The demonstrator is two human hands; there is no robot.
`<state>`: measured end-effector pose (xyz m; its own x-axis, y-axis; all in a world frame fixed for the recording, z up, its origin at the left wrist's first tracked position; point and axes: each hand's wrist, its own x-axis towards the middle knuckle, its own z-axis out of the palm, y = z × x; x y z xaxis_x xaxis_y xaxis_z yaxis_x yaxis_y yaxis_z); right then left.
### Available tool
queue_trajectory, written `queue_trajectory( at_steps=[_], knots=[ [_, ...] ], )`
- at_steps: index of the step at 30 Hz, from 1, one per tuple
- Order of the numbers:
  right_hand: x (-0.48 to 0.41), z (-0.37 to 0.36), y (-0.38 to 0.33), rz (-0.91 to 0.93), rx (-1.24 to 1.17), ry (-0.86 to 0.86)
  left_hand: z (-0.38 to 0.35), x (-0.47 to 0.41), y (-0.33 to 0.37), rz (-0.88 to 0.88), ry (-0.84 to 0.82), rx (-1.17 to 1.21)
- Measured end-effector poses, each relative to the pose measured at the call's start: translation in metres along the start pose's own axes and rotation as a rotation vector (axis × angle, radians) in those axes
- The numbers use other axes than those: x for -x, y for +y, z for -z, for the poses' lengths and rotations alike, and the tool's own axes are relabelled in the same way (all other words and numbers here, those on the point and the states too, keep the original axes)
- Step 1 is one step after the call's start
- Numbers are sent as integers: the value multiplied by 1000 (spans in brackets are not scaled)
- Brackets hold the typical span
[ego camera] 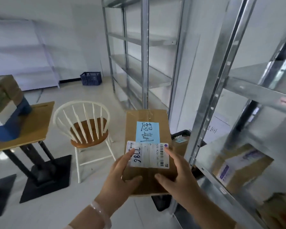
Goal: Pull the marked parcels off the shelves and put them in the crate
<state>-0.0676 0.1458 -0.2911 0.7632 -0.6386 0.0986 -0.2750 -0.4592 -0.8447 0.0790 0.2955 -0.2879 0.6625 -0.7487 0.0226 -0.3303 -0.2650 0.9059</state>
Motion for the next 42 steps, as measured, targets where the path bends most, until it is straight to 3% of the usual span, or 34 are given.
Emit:
queue_trajectory(
  at_steps=[4, 11, 20, 29, 42],
  knots=[
    [-70, -27, 4, -101, -1, 71, 19, -89, -25, 47, -128, 147],
    [-163, -56, 19, -306, -72, 234, 29, -227, -64, -15, -378, 107],
    [-240, -65, 90, -465, -105, 369, -26, -353, -113, -8, -555, 64],
    [-311, -47, 148, -574, -119, 395, -72, -453, -123, 32, -686, 33],
    [-346, -61, 212, -865, -278, 676, -173, -570, -162, 100, -1089, 39]
  ],
)
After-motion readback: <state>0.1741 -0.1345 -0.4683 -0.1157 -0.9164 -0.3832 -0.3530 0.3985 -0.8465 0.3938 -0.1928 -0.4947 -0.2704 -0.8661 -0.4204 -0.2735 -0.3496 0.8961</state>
